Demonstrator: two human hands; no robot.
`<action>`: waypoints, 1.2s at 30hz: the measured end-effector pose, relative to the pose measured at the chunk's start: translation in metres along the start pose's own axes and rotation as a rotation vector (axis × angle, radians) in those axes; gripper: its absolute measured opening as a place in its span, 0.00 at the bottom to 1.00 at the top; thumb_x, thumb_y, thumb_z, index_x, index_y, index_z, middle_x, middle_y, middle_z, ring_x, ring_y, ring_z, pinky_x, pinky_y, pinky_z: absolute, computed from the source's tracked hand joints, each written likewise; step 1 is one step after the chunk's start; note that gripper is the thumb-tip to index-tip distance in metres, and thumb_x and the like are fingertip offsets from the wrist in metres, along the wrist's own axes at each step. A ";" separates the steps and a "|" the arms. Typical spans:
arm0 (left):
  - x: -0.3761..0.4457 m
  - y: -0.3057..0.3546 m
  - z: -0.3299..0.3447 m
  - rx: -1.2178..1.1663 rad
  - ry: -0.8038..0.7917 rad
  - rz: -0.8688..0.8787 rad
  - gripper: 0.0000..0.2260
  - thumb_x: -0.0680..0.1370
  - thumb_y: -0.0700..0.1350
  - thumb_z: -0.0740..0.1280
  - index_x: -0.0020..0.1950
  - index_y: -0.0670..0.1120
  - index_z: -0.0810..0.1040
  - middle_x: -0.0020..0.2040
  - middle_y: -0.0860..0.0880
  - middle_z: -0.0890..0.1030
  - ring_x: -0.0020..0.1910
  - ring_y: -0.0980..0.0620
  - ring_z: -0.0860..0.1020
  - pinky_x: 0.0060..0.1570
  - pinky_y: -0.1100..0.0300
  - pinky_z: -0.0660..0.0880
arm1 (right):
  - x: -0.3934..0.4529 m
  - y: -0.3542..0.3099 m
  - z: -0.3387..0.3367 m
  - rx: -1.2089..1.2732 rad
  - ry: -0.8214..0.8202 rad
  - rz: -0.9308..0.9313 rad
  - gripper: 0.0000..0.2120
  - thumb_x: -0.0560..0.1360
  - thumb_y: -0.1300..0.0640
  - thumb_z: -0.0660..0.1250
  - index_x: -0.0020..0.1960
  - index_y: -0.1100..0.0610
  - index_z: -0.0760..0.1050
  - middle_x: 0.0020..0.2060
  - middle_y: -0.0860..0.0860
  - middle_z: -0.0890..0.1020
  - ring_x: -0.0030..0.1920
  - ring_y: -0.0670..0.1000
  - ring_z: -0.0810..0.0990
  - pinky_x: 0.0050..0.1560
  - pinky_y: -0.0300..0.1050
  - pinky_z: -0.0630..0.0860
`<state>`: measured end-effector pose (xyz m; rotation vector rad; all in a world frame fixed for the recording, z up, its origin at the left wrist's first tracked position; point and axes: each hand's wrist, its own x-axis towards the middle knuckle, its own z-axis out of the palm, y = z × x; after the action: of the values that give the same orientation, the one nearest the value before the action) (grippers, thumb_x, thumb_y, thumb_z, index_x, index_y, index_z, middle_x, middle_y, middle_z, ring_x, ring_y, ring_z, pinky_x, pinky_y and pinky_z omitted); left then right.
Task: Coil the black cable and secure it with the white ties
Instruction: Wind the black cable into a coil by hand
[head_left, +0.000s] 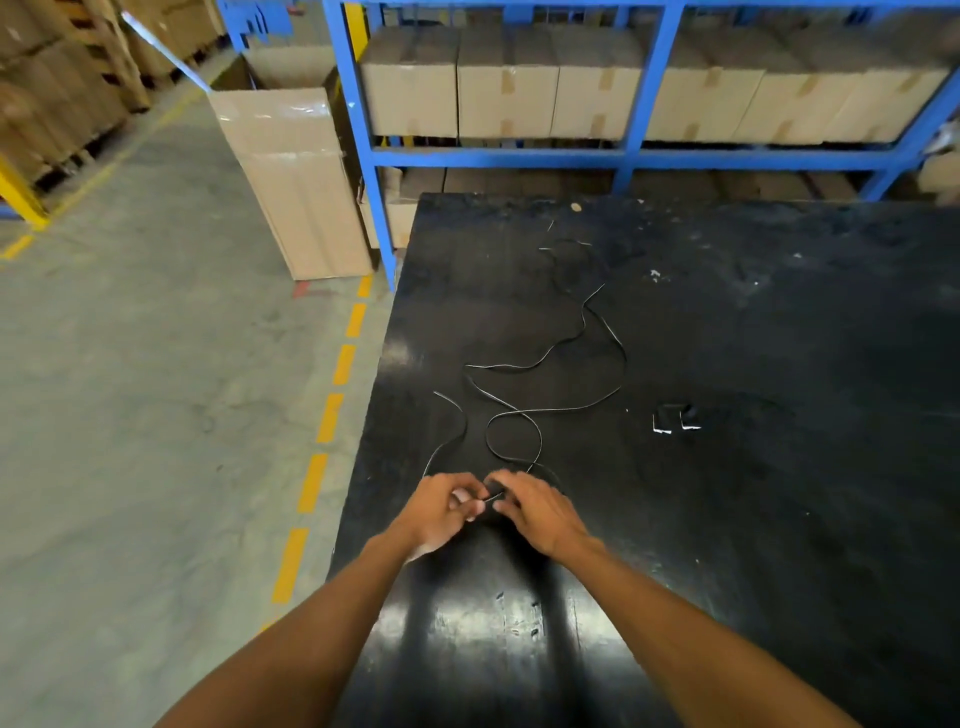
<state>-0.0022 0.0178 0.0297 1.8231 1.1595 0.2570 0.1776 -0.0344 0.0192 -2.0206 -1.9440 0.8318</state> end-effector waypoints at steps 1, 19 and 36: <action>0.001 0.003 -0.007 -0.051 0.026 0.007 0.02 0.76 0.45 0.69 0.44 0.50 0.81 0.37 0.43 0.83 0.35 0.53 0.77 0.40 0.58 0.75 | 0.005 -0.002 -0.006 -0.004 0.012 -0.015 0.10 0.80 0.49 0.63 0.61 0.46 0.74 0.55 0.50 0.80 0.58 0.55 0.79 0.53 0.52 0.76; 0.002 0.119 -0.172 -0.273 0.172 0.108 0.18 0.83 0.52 0.57 0.35 0.48 0.72 0.25 0.55 0.62 0.24 0.57 0.58 0.24 0.64 0.55 | 0.072 -0.075 -0.146 0.250 0.397 -0.109 0.27 0.77 0.55 0.69 0.73 0.41 0.65 0.62 0.49 0.67 0.62 0.49 0.65 0.65 0.49 0.64; -0.031 0.140 -0.228 -0.376 0.346 0.190 0.14 0.81 0.53 0.60 0.41 0.51 0.80 0.29 0.55 0.61 0.27 0.57 0.57 0.26 0.65 0.55 | 0.063 -0.127 -0.194 0.637 0.330 -0.190 0.10 0.80 0.61 0.66 0.60 0.52 0.75 0.47 0.54 0.83 0.43 0.50 0.82 0.46 0.36 0.76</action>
<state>-0.0699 0.1107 0.2734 1.5873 1.0777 0.8698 0.1709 0.0835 0.2288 -1.4615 -1.4212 0.8621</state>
